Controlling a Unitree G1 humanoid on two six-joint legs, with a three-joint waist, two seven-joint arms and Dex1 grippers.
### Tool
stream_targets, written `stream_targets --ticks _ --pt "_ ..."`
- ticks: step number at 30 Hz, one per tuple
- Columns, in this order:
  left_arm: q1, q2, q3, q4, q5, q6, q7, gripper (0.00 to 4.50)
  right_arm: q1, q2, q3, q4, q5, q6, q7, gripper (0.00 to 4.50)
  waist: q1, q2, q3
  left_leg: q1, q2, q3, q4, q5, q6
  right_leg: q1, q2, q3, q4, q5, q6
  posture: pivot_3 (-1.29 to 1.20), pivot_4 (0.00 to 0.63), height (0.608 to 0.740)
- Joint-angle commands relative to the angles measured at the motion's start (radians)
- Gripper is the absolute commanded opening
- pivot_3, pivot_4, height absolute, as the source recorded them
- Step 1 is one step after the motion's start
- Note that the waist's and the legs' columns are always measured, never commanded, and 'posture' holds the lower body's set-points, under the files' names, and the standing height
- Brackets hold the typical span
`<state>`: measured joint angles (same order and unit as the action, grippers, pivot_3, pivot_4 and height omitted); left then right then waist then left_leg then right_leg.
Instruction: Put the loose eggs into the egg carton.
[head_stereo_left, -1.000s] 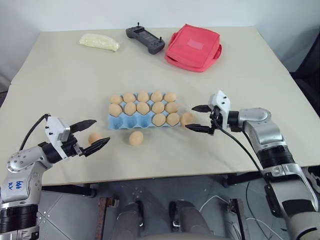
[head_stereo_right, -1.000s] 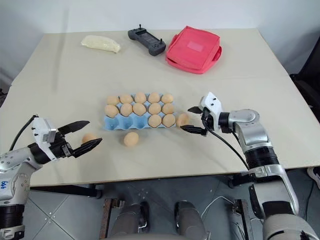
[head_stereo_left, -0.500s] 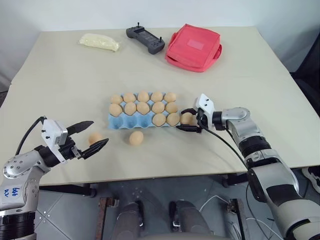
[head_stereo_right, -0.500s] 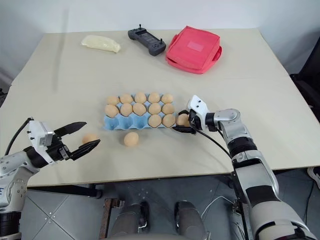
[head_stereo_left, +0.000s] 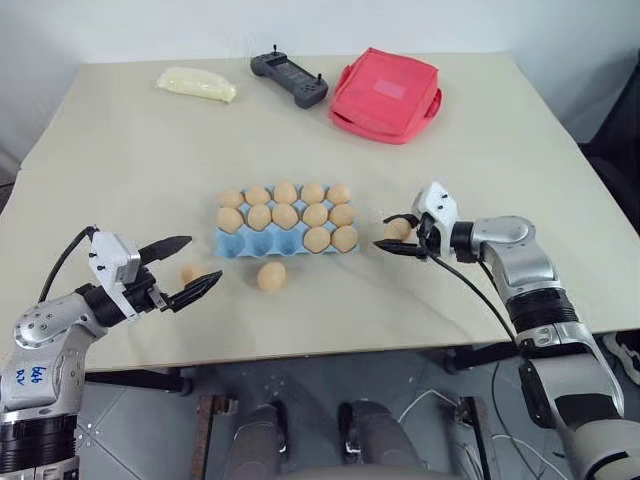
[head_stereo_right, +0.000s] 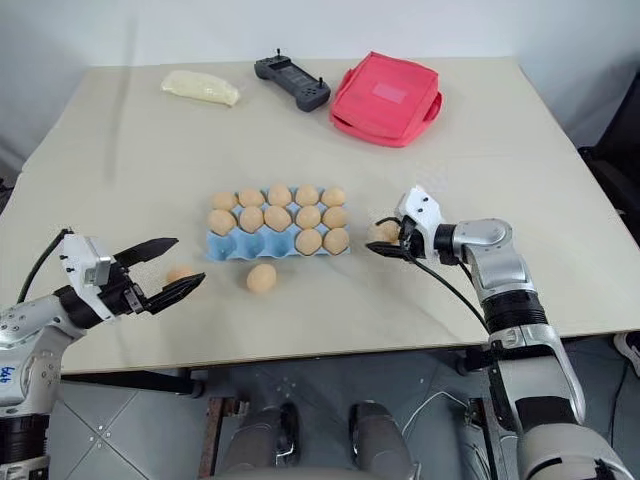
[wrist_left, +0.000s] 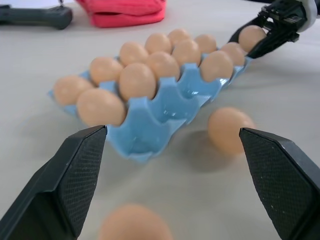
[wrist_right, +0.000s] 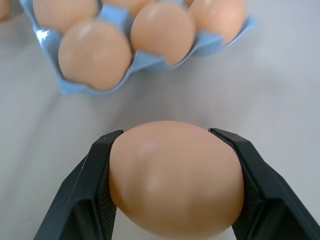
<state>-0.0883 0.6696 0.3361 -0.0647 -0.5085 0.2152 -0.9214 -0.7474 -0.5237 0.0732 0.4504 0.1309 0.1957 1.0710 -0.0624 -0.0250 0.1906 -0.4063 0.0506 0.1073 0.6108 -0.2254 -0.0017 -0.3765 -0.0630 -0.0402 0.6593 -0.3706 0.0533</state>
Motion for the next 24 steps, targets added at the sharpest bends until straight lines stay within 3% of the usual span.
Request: stream_targets --ticks 1,6,12,24 --pt "-0.017 -0.001 -0.003 0.001 -0.007 -0.018 -0.015 4.50 -0.007 0.011 -0.027 -0.203 0.050 0.115 -0.059 2.35 -0.001 0.000 0.000 0.000 0.001 0.000 0.000 0.000 0.000 0.000 0.001 0.000 0.000 0.000 0.000 0.00 0.150 0.740" --pt "-0.027 -0.005 -0.008 0.010 -0.002 -0.025 -0.016 4.50 -0.024 0.131 0.021 -0.375 0.083 0.263 -0.168 2.35 -0.001 0.000 0.000 0.000 0.001 0.000 0.000 0.000 -0.001 0.000 0.001 0.000 0.000 0.000 0.000 0.00 0.150 0.740" --pt "-0.005 -0.006 0.006 -0.006 -0.004 -0.031 -0.003 4.50 -0.049 0.330 0.117 -0.345 0.043 0.283 -0.291 2.35 0.002 0.000 0.000 0.000 0.000 0.000 0.000 0.000 -0.001 0.000 0.000 -0.001 0.000 0.000 0.000 0.00 0.150 0.740" --pt "0.066 -0.012 0.039 -0.063 -0.015 -0.034 0.037 4.50 -0.090 0.436 0.196 -0.164 -0.004 0.192 -0.319 2.35 0.001 0.000 0.000 -0.001 0.000 -0.001 0.000 0.000 0.000 0.000 -0.001 -0.001 0.000 0.000 0.000 0.00 0.150 0.740"
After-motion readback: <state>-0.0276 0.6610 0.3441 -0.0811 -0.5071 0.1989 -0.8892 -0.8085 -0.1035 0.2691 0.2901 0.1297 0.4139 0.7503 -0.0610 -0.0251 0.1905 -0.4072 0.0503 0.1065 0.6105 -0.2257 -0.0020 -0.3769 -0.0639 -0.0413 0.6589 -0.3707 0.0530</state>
